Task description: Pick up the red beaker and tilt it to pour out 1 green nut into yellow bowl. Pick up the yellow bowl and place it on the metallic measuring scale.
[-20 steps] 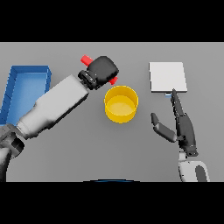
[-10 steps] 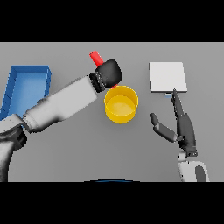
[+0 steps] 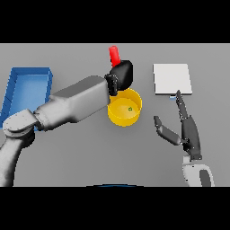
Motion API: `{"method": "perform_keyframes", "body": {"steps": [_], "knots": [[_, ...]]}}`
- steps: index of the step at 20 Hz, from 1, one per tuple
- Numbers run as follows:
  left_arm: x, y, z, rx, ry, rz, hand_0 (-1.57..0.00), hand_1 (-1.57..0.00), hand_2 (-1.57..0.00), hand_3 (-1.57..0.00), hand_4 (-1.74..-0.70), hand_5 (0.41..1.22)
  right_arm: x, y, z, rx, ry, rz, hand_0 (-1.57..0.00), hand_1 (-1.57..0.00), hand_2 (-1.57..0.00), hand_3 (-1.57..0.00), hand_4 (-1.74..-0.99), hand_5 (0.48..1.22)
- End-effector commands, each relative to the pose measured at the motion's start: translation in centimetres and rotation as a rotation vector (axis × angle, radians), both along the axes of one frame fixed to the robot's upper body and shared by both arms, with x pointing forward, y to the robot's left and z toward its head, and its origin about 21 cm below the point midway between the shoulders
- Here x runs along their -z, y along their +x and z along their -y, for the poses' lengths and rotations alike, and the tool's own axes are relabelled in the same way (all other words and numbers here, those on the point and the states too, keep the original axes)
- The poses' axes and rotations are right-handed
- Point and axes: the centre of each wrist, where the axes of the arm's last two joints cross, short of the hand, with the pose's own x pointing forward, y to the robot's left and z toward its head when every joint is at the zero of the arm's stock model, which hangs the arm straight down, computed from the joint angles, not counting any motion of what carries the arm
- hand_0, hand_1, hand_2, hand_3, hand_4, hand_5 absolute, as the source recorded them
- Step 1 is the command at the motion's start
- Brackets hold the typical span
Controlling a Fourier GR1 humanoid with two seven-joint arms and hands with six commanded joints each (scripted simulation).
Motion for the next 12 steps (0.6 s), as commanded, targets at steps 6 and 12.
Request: {"method": "perform_keyframes", "body": {"steps": [6,12], "knots": [[-1.7,0.0,1.2,0.062,0.088,0.064,-1.57,-1.57,-1.57,-1.57,-1.72,1.221,0.3,0.0,0.4,0.011,0.022,-0.009,0.0,0.0,0.0,0.0,-1.152,0.635],[-10.5,3.2,0.5,0.004,0.023,0.211,-1.57,-1.57,-1.57,-1.37,-1.73,1.221,0.3,0.2,-0.1,-0.021,0.022,0.017,0.0,0.0,0.0,0.0,-1.156,0.659]]}}
